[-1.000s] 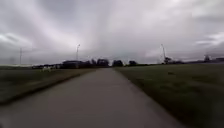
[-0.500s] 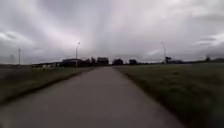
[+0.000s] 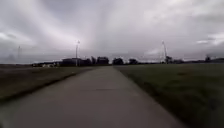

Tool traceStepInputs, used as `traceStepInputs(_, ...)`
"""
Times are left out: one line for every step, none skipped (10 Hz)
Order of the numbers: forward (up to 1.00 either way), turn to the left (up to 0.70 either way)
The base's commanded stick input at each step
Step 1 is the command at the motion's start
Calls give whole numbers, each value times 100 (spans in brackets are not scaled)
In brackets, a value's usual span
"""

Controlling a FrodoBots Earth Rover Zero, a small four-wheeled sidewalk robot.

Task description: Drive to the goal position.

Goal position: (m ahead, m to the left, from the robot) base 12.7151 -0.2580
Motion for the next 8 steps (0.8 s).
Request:
traceStepInputs(70, 0)
traceStepInputs(70, -3)
traceStepInputs(70, -20)
traceStepInputs(70, -33)
traceStepInputs(70, -17)
traceStepInputs(70, -1)
traceStepInputs(70, 0)
traceStepInputs(70, 0)
